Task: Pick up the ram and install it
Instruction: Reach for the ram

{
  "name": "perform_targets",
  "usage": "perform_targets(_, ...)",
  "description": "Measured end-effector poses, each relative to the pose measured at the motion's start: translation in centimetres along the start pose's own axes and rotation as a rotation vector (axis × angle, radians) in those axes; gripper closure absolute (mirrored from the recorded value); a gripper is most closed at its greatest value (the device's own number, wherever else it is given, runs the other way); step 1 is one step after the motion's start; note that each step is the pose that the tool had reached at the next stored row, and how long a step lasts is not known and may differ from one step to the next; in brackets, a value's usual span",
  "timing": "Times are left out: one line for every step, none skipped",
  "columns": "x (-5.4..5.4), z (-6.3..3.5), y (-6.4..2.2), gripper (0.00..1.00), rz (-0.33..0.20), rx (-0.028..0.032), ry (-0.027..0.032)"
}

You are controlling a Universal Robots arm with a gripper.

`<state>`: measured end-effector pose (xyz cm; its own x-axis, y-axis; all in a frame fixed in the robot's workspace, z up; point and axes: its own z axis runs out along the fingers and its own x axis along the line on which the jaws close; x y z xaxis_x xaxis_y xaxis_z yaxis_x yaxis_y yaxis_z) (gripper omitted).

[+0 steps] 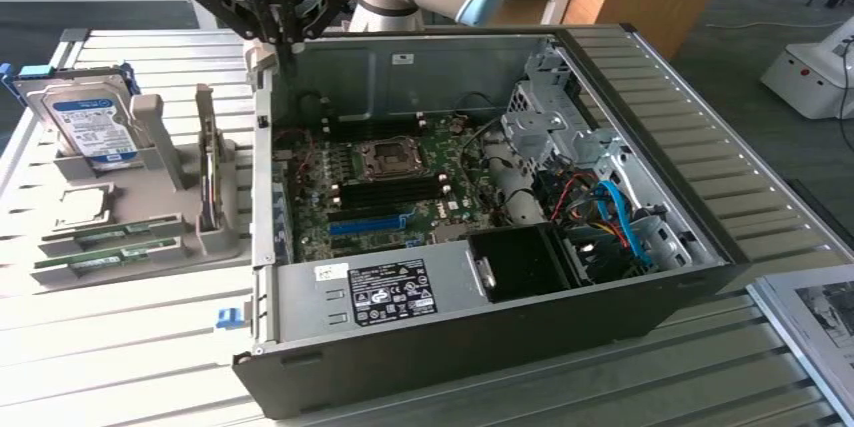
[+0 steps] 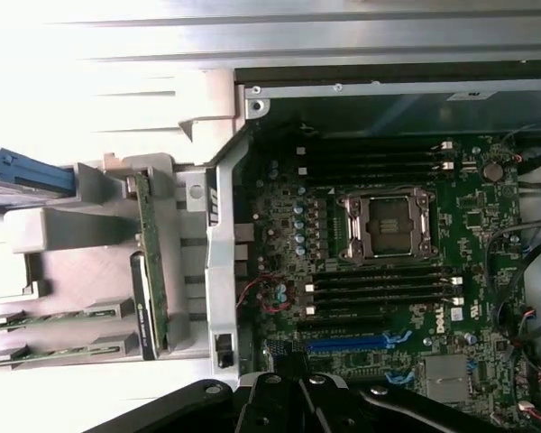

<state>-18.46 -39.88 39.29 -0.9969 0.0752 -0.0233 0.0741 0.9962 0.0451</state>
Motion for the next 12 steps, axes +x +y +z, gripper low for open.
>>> perform_targets(0.2,0.0,-0.02,0.9,0.0,0.0,0.0)
perform_targets(0.4,-0.01,-0.03,0.9,0.0,0.0,0.0)
perform_targets(0.6,-0.01,-0.04,0.9,0.0,0.0001,0.0)
perform_targets(0.8,-0.02,-0.05,0.9,0.0,0.0001,0.0001)
perform_targets(0.9,-0.02,-0.06,0.9,0.0,0.0,0.0)
perform_targets(1.3,-0.03,-0.09,0.9,0.0,0.0001,0.0)
perform_targets(1.5,-0.03,-0.1,0.9,0.0,0.0001,0.0)
perform_targets(1.6,-0.03,-0.11,0.9,0.0,0.0002,0.0)
perform_targets(1.8,-0.03,-0.12,0.9,0.0,0.0003,0.0)
perform_targets(1.9,-0.04,-0.13,0.9,0.0,0.0005,0.0)
perform_targets(2.1,-0.04,-0.14,0.9,0.0,0.0006,0.0)
perform_targets(2.2,-0.04,-0.15,0.9,0.0,0.0007,0.0)
